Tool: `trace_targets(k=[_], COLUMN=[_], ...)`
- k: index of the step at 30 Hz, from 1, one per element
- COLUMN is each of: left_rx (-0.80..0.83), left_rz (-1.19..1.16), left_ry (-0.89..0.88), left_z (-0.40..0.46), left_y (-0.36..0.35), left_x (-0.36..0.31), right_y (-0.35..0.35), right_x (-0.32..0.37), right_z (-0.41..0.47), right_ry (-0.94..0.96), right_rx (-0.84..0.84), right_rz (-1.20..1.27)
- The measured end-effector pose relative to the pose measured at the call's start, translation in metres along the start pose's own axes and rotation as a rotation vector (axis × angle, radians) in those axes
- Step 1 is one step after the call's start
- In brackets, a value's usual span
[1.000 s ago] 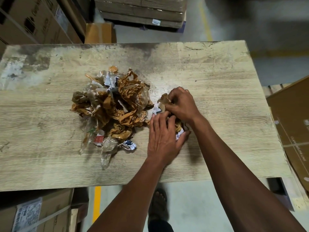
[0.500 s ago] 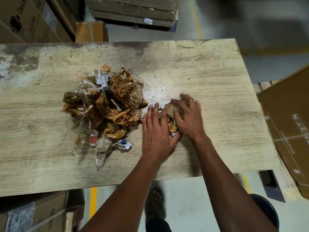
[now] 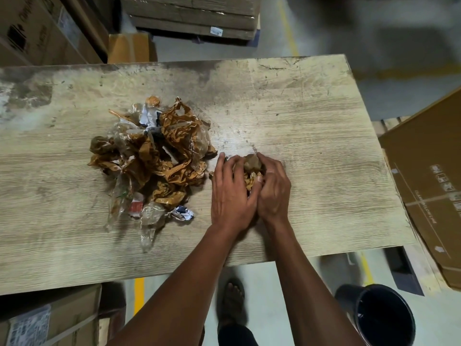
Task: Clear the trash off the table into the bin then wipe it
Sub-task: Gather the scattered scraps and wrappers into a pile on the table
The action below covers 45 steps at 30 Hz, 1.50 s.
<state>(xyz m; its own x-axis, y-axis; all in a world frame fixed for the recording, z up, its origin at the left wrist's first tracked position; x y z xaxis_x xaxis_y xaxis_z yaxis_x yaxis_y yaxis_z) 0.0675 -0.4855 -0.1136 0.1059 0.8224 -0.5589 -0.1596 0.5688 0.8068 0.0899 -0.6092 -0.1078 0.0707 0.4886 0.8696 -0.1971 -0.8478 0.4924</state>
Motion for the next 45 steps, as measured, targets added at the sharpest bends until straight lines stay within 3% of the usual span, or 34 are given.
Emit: trace_targets(k=[4, 9, 15, 17, 21, 28, 32, 35, 42, 45], left_rx=[-0.048, -0.048, -0.126, -0.181, -0.309, -0.513, -0.544, -0.535, -0.296, -0.180], left_rz=[-0.164, -0.410, -0.757, -0.827, -0.814, -0.664, -0.546, -0.394, 0.030, 0.127], left_ry=[0.036, 0.159, 0.330, 0.369, 0.281, 0.128, 0.118, 0.127, 0.206, 0.243], left_z=[0.008, 0.019, 0.021, 0.016, 0.024, 0.060, 0.079, 0.089, 0.080, 0.070], left_y=[-0.002, -0.007, 0.003, 0.011, 0.050, 0.156, 0.203, 0.224, 0.190, 0.164], left_x=[-0.003, -0.003, 0.004, 0.005, -0.007, -0.003, 0.024, 0.051, 0.127, 0.151], right_y=[0.001, -0.010, -0.028, -0.027, -0.022, -0.049, -0.084, -0.112, -0.161, -0.183], right_x=[0.001, 0.010, 0.012, 0.023, 0.059, 0.155, 0.206, 0.222, 0.201, 0.172], right_z=[0.003, -0.003, -0.005, -0.005, -0.002, 0.023, 0.033, 0.041, 0.044, 0.040], right_ry=[-0.031, -0.270, -0.517, -0.497, -0.404, -0.265, -0.155, -0.112, 0.213, 0.261], right_rx=[-0.038, 0.067, 0.043, 0.042, 0.050, 0.156, 0.262, 0.302, 0.305, 0.294], right_rz=[0.076, 0.499, 0.728, 0.726, 0.783, 0.954, 0.901, 0.714, 0.118, -0.009])
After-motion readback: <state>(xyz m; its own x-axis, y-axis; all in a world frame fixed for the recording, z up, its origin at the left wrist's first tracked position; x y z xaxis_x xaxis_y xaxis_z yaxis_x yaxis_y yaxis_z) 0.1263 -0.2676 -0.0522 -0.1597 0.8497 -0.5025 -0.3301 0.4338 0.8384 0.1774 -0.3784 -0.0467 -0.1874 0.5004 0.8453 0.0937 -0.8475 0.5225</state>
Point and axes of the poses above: each hand's wrist, its own z-axis towards the middle knuckle, its own y-axis out of the back of the hand, x = y × z, the point moved 8 cm from there along z, towards the middle knuckle, and after that the axes turned 9 degrees about -y, right-handed, at the moved point
